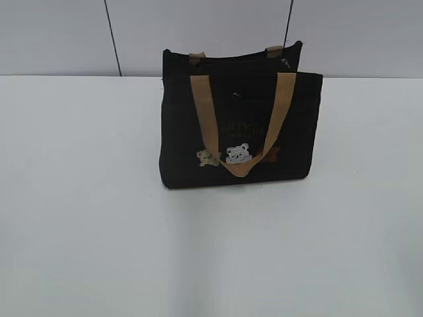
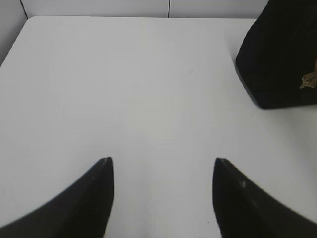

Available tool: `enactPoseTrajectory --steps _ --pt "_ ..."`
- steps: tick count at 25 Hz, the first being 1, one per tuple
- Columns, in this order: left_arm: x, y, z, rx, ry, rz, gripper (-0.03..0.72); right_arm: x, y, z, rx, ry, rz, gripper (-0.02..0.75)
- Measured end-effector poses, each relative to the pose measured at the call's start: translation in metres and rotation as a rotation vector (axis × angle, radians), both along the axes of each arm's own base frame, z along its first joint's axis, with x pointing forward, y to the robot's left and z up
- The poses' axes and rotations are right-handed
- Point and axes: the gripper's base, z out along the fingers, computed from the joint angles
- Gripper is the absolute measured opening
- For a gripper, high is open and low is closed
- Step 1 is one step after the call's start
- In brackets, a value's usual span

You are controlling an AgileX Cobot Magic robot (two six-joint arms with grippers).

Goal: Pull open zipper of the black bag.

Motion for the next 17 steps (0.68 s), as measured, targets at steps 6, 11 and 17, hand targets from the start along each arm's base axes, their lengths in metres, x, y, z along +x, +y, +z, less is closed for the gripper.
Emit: enactPoseTrajectory --steps 6,11,17 --pt "0.0 0.0 0.0 0.0 0.0 0.0 0.472 0.0003 0.0019 -0.0005 -0.006 0.0 0.027 0.473" --pt "0.0 0.0 0.0 0.0 0.0 0.0 0.47 0.0003 0.0019 -0.0005 -0.006 -0.001 0.028 0.473" --pt "0.0 0.0 0.0 0.0 0.0 0.0 0.47 0.0003 0.0019 -0.0005 -0.007 -0.001 0.029 0.473"
